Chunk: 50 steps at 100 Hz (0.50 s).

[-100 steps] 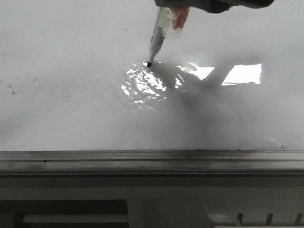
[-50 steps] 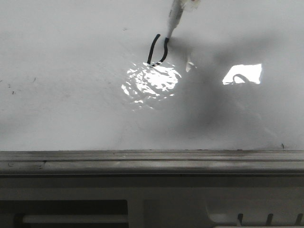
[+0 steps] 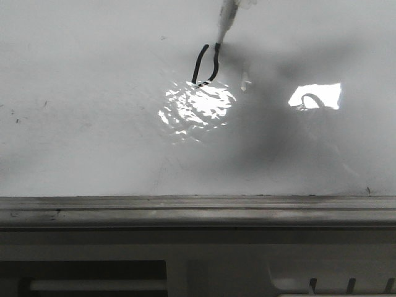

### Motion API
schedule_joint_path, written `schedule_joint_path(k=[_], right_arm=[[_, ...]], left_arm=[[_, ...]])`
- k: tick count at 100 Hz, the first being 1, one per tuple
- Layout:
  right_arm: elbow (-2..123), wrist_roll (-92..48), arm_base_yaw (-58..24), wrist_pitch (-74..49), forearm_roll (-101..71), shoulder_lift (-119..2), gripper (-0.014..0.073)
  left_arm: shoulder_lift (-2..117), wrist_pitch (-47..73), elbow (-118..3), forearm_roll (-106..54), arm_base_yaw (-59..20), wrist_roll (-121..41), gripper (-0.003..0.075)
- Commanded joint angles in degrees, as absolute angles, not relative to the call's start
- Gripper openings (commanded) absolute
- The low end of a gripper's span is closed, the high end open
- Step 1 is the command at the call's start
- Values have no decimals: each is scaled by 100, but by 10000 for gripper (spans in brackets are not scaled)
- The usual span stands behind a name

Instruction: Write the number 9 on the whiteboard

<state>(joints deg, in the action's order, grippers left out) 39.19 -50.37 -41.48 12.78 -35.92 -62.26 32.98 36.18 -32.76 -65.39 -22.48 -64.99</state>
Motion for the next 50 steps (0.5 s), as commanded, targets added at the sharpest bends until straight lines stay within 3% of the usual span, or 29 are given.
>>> schedule_joint_path(k=[1,50], right_arm=[[4091,-5151,-4026,1334,-3538,-6215,-74],[3306,-5151,-4248,445,-4186,-6215,-62]], left_arm=[[3318,3494,-3434,-6835,-2235,-6445,293],[3318,3508,-3434,-6835,-2235,-6445,293]])
